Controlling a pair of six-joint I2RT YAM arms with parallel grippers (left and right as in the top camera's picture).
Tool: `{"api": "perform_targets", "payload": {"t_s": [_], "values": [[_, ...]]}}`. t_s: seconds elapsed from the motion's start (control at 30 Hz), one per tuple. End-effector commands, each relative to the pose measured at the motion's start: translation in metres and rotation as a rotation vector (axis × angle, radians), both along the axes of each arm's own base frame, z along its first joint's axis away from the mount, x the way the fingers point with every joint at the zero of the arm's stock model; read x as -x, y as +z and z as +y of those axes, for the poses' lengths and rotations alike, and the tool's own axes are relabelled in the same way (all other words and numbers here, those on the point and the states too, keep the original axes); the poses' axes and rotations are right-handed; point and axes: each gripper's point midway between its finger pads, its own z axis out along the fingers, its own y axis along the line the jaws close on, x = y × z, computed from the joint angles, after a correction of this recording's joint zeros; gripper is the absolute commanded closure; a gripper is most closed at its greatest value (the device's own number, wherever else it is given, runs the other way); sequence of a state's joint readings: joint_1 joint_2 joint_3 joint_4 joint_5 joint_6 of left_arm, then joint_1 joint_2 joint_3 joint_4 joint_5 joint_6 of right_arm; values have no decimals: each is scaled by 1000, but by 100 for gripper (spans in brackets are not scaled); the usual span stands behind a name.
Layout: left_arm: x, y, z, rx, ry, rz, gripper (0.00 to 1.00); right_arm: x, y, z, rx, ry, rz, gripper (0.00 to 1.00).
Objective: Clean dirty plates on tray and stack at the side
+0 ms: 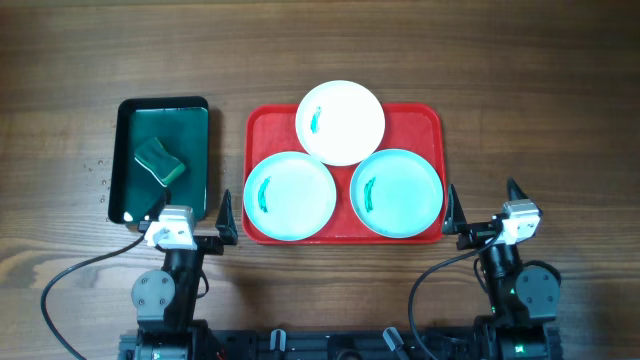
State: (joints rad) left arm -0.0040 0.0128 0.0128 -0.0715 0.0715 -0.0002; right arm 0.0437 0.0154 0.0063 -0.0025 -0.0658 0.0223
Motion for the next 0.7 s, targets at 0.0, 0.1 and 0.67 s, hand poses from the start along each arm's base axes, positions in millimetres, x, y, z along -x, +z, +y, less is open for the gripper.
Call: {"api": "perform_targets", "payload": {"t_s": [0.0, 0.1, 0.67], "values": [[0, -2, 4, -20, 18, -1, 0, 0, 3, -3, -10, -13, -13, 0], [0, -2, 4, -20, 18, -1, 0, 0, 3, -3, -10, -13, -13, 0], [100, 194, -99, 85, -702, -622, 0, 0, 3, -3, -10, -13, -13, 0]]}}
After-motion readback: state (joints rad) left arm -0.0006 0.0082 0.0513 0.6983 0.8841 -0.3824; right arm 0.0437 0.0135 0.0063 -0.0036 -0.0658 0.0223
